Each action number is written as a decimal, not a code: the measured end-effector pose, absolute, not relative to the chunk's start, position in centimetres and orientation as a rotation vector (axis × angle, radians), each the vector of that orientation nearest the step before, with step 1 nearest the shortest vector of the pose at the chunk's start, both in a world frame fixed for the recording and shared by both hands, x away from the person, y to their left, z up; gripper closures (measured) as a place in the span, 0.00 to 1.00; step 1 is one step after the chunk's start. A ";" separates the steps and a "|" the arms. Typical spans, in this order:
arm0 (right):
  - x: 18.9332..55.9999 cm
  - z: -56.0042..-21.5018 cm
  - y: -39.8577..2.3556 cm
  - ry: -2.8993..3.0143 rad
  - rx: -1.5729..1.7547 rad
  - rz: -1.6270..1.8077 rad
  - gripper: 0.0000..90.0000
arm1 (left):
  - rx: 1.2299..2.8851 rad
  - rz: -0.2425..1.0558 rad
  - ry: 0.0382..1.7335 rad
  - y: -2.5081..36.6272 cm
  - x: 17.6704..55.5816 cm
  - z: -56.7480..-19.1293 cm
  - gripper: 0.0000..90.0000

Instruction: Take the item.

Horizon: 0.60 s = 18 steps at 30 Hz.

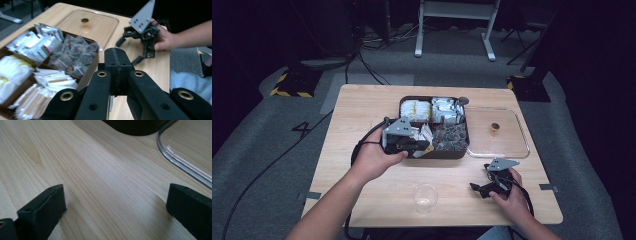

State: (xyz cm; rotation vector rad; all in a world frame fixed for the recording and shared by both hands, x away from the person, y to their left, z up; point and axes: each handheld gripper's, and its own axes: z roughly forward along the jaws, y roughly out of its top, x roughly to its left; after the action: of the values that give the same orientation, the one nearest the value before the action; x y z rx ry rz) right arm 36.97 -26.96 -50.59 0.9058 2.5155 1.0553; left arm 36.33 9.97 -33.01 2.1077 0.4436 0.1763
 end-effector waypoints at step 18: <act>37.0 -50.6 -27.0 2.515 0.906 1.056 0.03 | 2.093 0.085 0.409 9.3 33.6 -38.1 1.00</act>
State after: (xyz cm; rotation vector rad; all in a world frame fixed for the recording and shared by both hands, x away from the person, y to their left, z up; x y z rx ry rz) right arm 36.97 -26.96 -50.59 0.9058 2.5154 1.0561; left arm 33.55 9.30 -38.06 2.0931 0.4089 0.0850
